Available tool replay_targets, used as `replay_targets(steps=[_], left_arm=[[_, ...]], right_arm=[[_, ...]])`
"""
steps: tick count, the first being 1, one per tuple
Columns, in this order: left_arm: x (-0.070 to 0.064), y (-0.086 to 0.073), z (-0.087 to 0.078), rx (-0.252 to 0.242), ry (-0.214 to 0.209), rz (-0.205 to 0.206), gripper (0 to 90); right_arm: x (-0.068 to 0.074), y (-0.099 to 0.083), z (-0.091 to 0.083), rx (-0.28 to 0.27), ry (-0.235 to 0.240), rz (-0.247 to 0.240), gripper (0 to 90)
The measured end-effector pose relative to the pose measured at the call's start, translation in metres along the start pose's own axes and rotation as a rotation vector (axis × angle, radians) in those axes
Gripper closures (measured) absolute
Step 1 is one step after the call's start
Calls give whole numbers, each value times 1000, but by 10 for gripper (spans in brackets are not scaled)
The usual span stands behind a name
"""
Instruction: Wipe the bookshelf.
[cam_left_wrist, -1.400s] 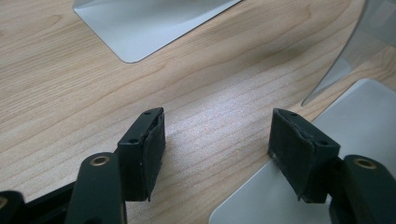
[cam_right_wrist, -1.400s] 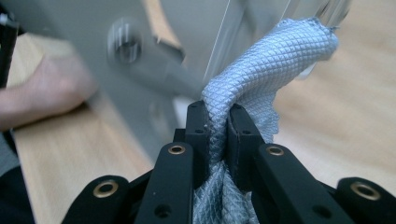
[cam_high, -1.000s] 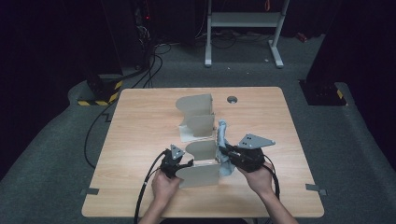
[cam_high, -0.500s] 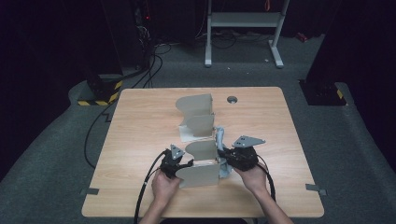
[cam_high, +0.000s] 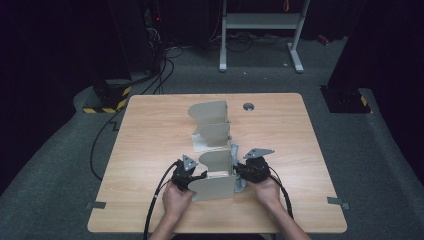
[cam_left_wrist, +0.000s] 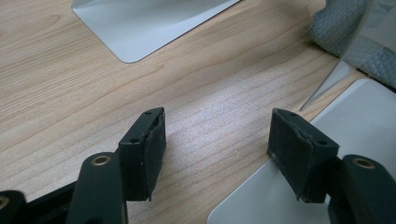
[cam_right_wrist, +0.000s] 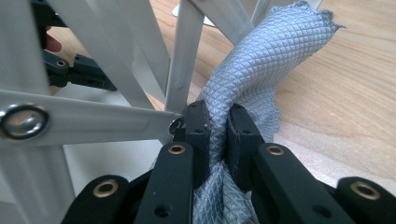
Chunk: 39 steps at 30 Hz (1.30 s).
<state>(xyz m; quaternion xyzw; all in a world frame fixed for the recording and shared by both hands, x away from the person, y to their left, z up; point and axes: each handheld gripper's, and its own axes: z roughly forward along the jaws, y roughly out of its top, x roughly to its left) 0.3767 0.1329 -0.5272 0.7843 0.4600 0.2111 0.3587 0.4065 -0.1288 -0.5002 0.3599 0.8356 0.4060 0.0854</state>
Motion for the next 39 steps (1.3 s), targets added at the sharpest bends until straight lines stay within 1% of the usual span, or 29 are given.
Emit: replay_targets(steps=[2,3,6,11,19,24,27,31,36,39], left_arm=[[0,0,0,0,0,0,371],[0,0,0,0,0,0,371],[0,0,0,0,0,0,371],[0,0,0,0,0,-1,371],[0,0,0,0,0,0,371],[0,0,0,0,0,0,371],[0,0,0,0,0,0,371],[0,0,0,0,0,-1,371],[0,0,0,0,1,-1,371],[0,0,0,0,1,-1,371]], right_arm=[[1,2,-3,-16,1,0,816],[2,4,-8,-35,2,-2,816],[8,12,-21,-61,-13,-37,816],[14,25,-42,-120,-6,-73,816],[20,41,-64,-197,0,-101,816],[25,50,-75,-233,-9,-135,815],[24,51,-76,-237,-13,-135,815],[20,50,-69,-224,-15,-118,815],[13,43,-53,-178,-12,-84,816],[11,40,-46,-158,-15,-76,815]])
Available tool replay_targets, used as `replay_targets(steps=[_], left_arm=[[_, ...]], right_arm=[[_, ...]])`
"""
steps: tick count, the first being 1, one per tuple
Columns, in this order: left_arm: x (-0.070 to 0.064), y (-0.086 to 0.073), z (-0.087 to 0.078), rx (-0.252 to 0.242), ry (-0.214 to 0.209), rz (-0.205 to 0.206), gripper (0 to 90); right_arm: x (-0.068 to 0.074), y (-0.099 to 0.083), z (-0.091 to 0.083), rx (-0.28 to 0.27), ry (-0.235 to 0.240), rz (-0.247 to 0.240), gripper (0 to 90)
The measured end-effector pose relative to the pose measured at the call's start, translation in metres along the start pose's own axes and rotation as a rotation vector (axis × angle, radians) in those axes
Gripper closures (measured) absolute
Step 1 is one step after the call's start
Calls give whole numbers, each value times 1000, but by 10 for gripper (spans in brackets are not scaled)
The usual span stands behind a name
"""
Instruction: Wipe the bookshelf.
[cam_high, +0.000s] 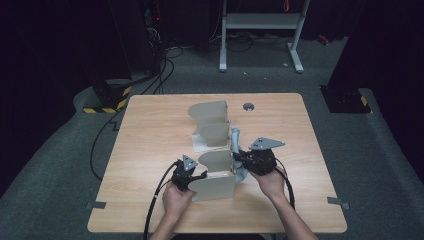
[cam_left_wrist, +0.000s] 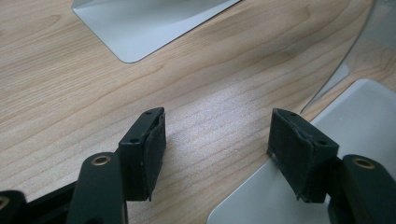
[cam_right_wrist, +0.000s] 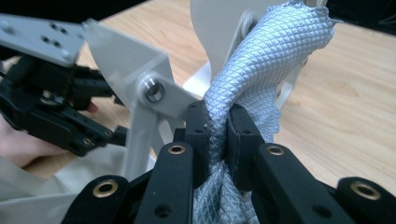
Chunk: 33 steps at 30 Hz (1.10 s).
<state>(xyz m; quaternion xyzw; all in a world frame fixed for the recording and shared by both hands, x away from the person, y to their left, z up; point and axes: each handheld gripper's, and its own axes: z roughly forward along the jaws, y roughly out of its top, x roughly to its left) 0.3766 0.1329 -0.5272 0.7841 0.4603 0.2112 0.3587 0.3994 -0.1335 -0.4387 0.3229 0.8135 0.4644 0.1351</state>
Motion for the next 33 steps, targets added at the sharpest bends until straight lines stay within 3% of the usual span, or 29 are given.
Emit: replay_targets(steps=[4,19,26,30,33], left_arm=[[0,0,0,0,0,0,371],[0,0,0,0,0,0,371],[0,0,0,0,0,0,371],[0,0,0,0,0,-1,371],[0,0,0,0,0,-1,371]], right_arm=[[-1,-7,10,31,-6,0,816],[-14,-38,46,148,21,84,816],[-18,-44,56,185,33,109,816],[-18,-44,57,189,38,110,816],[-20,-41,51,162,46,119,816]])
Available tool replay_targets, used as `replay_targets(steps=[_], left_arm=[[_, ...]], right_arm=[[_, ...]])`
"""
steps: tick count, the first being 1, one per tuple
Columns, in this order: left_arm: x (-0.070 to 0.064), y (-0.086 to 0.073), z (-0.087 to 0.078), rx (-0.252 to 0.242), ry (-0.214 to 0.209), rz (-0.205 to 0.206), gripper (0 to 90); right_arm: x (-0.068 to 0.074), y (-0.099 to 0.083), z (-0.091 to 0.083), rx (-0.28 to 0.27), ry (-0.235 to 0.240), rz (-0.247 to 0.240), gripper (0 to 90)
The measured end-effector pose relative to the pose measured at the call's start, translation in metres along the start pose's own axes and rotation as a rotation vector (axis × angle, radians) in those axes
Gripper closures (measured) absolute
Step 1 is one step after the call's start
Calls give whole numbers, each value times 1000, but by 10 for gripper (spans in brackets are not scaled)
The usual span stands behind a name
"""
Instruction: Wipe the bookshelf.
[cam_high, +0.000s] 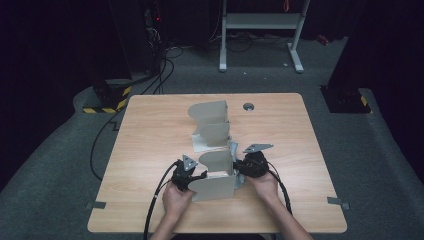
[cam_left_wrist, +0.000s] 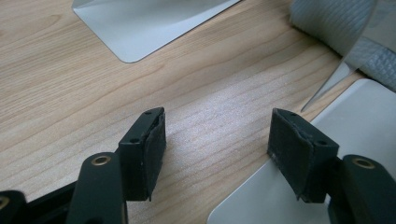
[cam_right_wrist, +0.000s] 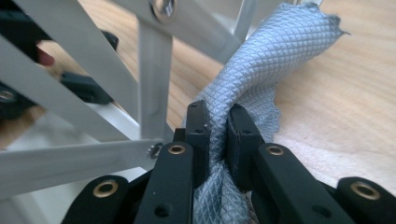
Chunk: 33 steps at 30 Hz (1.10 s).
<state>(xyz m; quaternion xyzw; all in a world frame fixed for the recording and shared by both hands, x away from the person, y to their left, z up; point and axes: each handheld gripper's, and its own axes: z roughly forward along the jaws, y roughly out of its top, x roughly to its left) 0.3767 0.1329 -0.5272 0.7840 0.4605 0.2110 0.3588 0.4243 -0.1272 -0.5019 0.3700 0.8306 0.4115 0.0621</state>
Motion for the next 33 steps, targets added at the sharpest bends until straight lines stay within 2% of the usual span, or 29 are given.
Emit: replay_targets(steps=[8,19,22,26,29,33], left_arm=[[0,0,0,0,0,1,371],[0,0,0,0,0,1,371],[0,0,0,0,0,0,371],[0,0,0,0,0,0,371],[0,0,0,0,0,0,371],[0,0,0,0,0,0,371]], right_arm=[[4,11,-24,-74,-9,-26,816],[13,44,-56,-197,-29,-94,816],[14,51,-62,-216,-29,-104,816],[15,58,-62,-226,-28,-107,816],[13,57,-57,-213,-33,-107,816],[7,50,-44,-177,-34,-75,816]])
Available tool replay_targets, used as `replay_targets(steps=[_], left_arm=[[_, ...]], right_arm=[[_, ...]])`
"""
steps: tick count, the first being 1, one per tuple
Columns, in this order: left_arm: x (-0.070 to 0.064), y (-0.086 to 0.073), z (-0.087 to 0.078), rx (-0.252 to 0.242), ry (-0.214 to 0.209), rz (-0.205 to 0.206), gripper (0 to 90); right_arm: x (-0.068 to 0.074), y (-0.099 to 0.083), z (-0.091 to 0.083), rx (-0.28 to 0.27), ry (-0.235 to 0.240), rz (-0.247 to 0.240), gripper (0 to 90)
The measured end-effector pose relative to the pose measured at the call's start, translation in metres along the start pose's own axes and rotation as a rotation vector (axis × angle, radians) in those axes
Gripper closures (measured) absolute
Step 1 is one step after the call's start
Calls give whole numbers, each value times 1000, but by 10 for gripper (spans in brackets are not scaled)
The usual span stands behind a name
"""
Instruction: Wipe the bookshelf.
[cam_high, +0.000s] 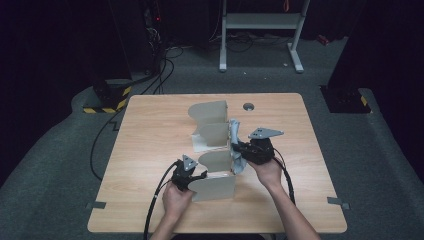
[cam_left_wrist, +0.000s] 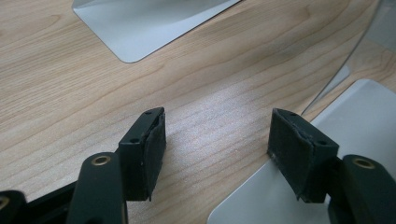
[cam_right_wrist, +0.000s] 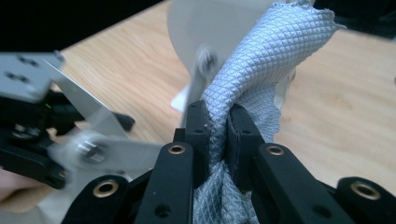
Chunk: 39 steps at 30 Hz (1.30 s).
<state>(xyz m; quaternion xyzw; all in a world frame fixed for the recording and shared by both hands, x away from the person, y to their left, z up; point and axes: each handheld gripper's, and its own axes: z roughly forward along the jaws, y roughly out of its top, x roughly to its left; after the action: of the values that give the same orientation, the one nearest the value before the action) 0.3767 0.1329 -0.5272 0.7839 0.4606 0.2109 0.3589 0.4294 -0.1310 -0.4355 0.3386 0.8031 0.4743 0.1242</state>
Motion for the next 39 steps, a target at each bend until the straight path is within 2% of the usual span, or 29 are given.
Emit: replay_targets(steps=[16,20,22,29,34,39], left_arm=[[0,0,0,0,0,1,371],[0,0,0,0,0,0,371],[0,0,0,0,0,0,371],[0,0,0,0,0,0,371],[0,0,0,0,0,1,371],[0,0,0,0,0,1,371]], right_arm=[[-16,-47,55,188,18,97,817],[-17,-47,55,191,16,105,817],[-17,-46,53,191,12,90,817],[-17,-24,27,95,2,71,817],[-9,0,4,10,-4,24,817],[2,19,-10,-40,-6,-32,817]])
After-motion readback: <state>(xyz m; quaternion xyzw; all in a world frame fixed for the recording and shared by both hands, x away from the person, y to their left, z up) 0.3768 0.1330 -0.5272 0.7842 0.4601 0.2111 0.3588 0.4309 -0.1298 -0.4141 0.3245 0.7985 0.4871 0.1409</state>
